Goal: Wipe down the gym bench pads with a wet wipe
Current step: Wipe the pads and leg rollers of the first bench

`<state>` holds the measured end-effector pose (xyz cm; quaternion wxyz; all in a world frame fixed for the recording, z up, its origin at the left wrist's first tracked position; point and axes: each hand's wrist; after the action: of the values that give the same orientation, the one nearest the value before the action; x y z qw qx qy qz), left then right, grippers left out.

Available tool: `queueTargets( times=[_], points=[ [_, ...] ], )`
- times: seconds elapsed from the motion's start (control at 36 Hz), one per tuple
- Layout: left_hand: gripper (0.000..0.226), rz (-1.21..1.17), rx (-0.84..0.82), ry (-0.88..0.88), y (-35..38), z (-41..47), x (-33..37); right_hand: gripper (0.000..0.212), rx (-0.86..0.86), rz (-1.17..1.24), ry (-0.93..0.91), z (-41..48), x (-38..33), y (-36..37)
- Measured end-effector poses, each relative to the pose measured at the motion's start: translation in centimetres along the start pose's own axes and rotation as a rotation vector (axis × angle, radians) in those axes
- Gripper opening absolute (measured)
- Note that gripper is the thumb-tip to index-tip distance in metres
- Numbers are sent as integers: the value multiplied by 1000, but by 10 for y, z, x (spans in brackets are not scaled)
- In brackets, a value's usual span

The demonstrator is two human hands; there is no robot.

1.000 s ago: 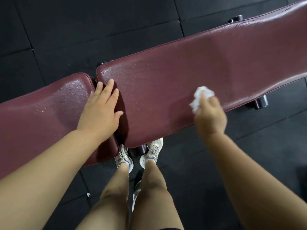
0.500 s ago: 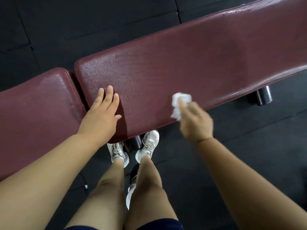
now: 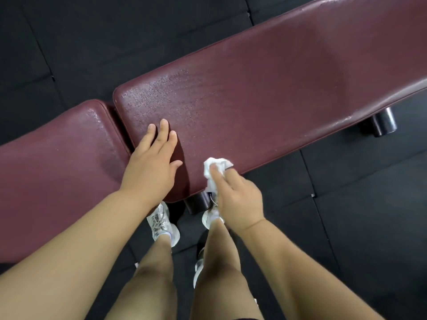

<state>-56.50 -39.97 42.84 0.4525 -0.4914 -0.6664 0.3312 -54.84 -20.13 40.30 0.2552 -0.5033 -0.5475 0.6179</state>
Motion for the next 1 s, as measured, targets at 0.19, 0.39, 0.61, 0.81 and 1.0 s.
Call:
queueTargets(
  times=[0.19,0.39,0.61,0.81,1.0],
  points=[
    [59,-42,-16,132,-7,-8,-27,37,-33,116,458,11,-13,-15],
    [52,-103,2,29,-17,-42,-71,46,-114,-117,330,2,-122,35],
    [67,-100,3,-162,-36,-57,-129,48,-91,-74,-36,33,-144,26],
    [91,-148,-72,-232,-42,-47,-146,55,-320,-248,-100,122,-151,4],
    [87,-180,-79,-240,-40,-46,-147,47,-358,-351,-183,194,-176,12]
  ],
)
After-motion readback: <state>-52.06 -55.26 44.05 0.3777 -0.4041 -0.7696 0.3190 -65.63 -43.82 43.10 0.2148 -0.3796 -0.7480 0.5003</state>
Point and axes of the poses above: each hand's wrist, its own z-axis towards the middle knuckle, its own y-axis out of the palm, x = y × z, and after that the axes turned 1 degree about -z, right-handed
